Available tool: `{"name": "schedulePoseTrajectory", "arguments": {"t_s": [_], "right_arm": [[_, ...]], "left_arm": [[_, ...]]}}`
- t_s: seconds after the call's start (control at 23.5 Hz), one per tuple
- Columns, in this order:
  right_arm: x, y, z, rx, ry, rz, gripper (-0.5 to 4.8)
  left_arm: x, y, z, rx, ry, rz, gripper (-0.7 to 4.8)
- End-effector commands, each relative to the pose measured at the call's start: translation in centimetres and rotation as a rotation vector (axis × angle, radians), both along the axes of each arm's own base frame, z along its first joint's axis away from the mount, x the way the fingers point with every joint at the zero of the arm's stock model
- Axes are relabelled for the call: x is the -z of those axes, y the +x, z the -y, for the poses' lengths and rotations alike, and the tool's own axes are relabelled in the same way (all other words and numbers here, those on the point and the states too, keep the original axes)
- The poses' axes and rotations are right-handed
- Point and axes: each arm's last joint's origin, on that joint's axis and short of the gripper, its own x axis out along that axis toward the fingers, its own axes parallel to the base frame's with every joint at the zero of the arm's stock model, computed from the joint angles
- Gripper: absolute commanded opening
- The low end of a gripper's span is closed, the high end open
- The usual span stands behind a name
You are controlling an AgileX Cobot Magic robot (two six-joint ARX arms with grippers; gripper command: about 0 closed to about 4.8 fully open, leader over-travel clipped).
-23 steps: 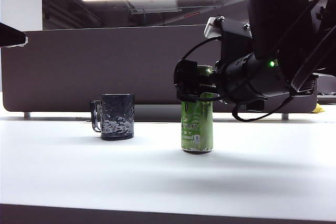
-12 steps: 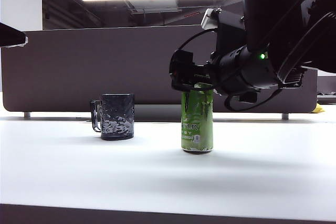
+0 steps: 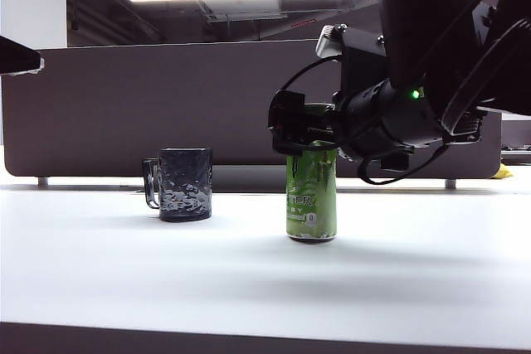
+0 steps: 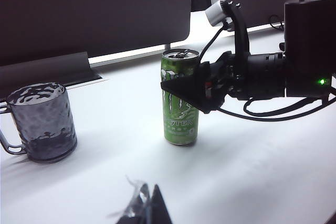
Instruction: Pick up the metal can, pour some water into the cup, then place the can back on the table.
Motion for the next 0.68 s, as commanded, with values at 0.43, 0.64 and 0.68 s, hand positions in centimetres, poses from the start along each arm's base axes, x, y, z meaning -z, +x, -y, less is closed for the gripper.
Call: {"name": "schedulePoseTrajectory", "arguments": {"t_s": [0.43,0.64,0.68], "right_arm": [[-0.24,0.06,-0.05,0.0,0.013,0.01,4.43],[-0.24,0.06,-0.05,0.0,0.013,0.01,4.08],[-0.24,0.06,-0.05,0.0,0.014,0.01,3.75]], "left_arm": [[-0.12,0.01,-0.02,-0.002,-0.007,0.006,-0.05],[-0.12,0.01,-0.02,-0.002,-0.007,0.006,-0.05],[-0.12,0.01,-0.02,-0.002,-0.007,0.006,-0.05]]}}
